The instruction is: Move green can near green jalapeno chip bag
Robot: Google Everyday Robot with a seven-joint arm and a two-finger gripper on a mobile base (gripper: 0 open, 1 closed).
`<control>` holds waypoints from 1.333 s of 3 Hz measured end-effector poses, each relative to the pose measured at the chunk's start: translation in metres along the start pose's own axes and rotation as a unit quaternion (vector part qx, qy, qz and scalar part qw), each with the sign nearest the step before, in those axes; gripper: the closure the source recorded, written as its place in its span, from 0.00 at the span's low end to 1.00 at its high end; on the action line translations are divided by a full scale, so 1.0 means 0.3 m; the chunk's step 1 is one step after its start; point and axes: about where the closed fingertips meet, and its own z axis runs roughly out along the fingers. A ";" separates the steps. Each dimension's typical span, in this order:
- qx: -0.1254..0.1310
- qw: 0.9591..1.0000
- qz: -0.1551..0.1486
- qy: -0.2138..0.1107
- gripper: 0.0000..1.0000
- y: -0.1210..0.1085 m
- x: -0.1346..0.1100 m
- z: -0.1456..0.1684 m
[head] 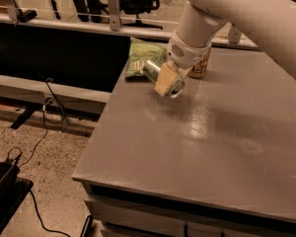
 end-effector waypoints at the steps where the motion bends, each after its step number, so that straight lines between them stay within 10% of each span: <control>1: -0.002 1.000 0.000 0.004 0.38 0.013 -0.027 0.032; 3: -0.011 1.000 -0.002 0.018 0.00 0.032 -0.043 0.110; 4: -0.011 1.000 -0.003 0.020 0.00 0.035 -0.044 0.117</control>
Offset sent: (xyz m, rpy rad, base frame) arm 0.0103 0.0238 -0.0288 -0.0101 0.0426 0.0025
